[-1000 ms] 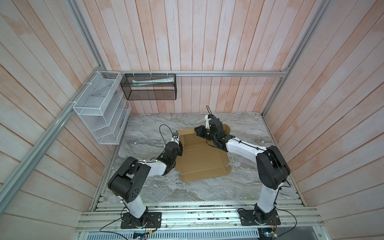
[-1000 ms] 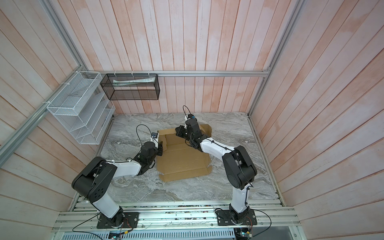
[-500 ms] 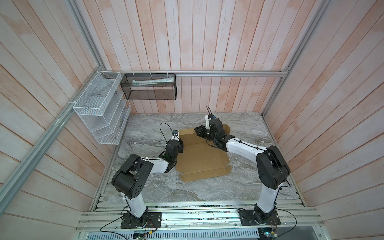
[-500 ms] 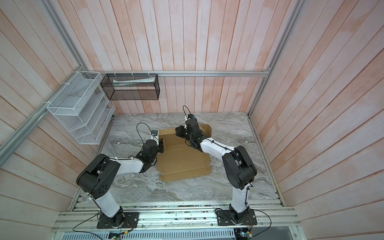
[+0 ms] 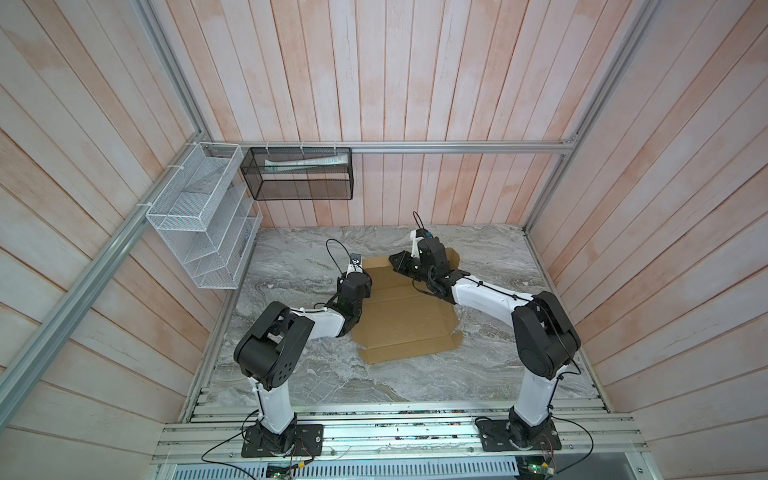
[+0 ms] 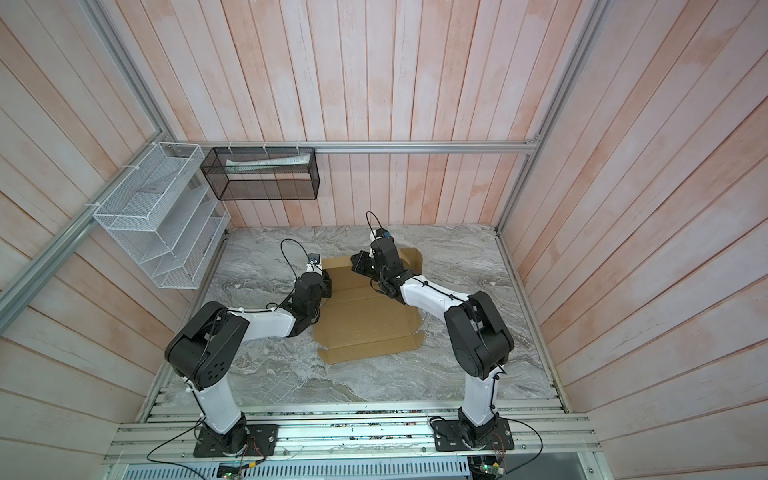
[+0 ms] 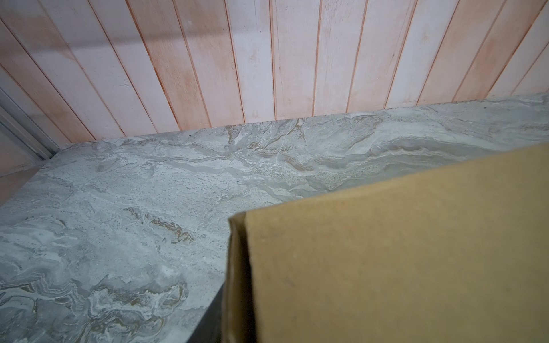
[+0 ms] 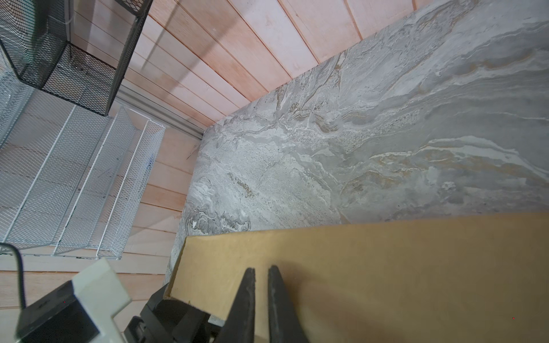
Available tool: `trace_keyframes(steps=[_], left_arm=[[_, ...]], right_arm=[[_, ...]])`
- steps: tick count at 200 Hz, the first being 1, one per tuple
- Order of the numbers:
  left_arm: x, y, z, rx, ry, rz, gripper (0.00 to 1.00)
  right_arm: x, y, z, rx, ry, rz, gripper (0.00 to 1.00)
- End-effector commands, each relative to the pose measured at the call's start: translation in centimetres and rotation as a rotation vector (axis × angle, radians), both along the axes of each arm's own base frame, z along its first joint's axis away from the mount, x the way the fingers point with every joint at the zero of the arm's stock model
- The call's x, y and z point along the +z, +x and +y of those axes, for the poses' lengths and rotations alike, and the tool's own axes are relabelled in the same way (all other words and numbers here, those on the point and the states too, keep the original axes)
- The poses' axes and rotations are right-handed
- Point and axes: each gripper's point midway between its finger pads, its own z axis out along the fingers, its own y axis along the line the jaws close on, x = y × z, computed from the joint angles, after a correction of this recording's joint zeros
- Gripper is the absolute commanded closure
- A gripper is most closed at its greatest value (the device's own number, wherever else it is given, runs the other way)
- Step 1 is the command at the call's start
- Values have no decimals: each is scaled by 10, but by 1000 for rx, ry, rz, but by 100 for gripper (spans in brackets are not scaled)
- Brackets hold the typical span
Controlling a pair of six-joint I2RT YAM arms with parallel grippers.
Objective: Fold the paper box
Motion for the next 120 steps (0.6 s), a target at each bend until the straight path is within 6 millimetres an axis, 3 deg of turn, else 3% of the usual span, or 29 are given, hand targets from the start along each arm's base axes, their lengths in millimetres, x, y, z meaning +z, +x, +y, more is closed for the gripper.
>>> trace_keyframes(steps=[1,59,120], left_arm=[[-9,5,6,48,32,33,63],[-13,6,7,62,36,48,83],[-14,5,8,67,41,50,95]], right_arm=[[-30,-3,-3,1,-35,66,87],[-27,-3,-3,5,-31,57,87],[-24,-3,-2,7,-26,49,87]])
